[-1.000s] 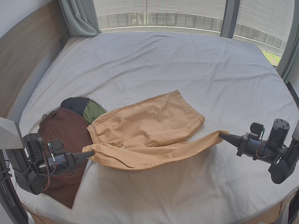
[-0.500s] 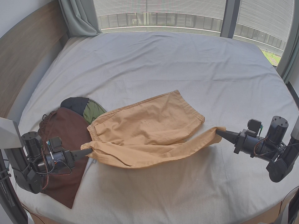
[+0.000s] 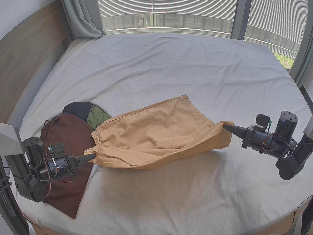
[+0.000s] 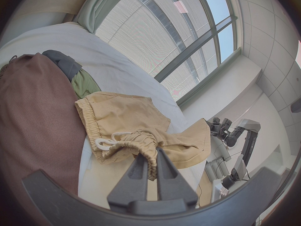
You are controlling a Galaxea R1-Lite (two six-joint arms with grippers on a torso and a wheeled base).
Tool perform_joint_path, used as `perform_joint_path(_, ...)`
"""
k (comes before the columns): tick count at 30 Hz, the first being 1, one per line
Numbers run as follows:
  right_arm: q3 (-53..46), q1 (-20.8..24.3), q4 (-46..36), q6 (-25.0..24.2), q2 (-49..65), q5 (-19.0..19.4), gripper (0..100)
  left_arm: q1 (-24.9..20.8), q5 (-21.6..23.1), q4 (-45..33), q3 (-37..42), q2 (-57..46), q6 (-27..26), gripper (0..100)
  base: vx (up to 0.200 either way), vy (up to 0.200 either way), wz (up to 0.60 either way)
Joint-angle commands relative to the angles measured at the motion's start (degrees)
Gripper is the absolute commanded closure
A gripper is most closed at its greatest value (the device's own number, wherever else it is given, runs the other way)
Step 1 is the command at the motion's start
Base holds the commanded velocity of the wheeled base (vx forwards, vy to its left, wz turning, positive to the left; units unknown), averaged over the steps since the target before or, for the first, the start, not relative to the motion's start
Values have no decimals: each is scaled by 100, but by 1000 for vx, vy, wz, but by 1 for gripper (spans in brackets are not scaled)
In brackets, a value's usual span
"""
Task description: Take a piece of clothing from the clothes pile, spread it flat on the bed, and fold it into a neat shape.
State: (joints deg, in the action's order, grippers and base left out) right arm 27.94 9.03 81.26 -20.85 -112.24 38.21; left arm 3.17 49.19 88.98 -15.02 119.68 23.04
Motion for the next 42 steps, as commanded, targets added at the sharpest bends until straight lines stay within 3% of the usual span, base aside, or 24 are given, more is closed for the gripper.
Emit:
perform_joint_path(1, 379, -7, -225, 2, -17, 3, 100, -1, -23, 5, -45, 12, 8, 100, 0, 0, 0)
perform_joint_path(21, 1583, -24, -875, 2, -439, 3, 100, -36, -428, 5, -256, 30, 394, 100, 0, 0, 0)
perform_joint_path(42, 3429, 28, -2158, 2, -949, 3, 100, -27, -744, -3, -546, 197, 711, 100, 0, 0, 0)
